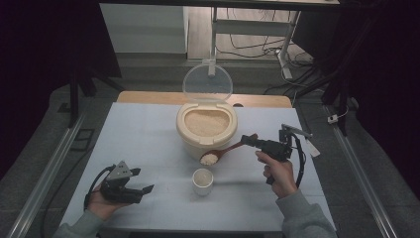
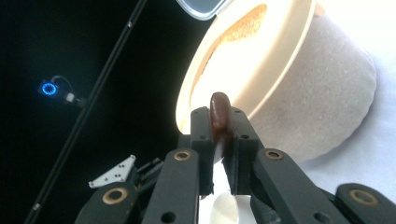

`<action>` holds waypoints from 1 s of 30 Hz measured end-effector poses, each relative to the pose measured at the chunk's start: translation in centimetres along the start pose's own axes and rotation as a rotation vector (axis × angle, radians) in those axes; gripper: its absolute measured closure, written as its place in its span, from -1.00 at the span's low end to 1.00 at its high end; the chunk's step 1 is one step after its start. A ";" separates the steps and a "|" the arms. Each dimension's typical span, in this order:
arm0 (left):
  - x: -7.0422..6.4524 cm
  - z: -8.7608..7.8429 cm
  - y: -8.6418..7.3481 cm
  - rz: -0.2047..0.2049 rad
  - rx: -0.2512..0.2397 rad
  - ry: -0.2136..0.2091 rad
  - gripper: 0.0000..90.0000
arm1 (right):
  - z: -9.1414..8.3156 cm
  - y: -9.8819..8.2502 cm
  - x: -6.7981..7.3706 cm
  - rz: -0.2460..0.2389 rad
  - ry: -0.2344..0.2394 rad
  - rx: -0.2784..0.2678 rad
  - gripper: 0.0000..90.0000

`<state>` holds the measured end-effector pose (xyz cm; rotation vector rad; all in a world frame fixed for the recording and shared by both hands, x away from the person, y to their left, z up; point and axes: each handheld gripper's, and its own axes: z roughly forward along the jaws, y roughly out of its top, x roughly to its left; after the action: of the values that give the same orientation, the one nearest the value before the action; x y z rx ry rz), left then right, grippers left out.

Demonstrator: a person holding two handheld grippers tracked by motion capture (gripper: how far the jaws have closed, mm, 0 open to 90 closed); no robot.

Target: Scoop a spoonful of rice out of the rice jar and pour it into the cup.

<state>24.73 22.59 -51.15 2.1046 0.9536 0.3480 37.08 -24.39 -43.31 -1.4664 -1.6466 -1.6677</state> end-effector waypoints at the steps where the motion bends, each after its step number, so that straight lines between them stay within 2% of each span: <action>1: 0.0 0.0 0.0 0.000 0.001 0.000 -0.54 | 0.1 -0.1 0.0 -0.001 -0.003 0.005 0.84; 8: 0.0 0.0 0.0 0.000 0.002 0.000 -0.54 | 0.5 -0.5 0.0 -0.038 -0.031 0.038 0.84; 17: 0.0 0.0 0.0 0.003 0.004 -0.001 -0.54 | 1.0 -0.8 0.6 -0.094 -0.066 0.074 0.84; 30: 0.0 0.0 0.0 0.005 0.005 -0.002 -0.53 | 1.7 -1.0 1.9 -0.216 -0.107 0.097 0.84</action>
<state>24.77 22.62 -51.21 2.1117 0.9494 0.3465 36.21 -21.93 -42.59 -1.3947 -1.9771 -1.6156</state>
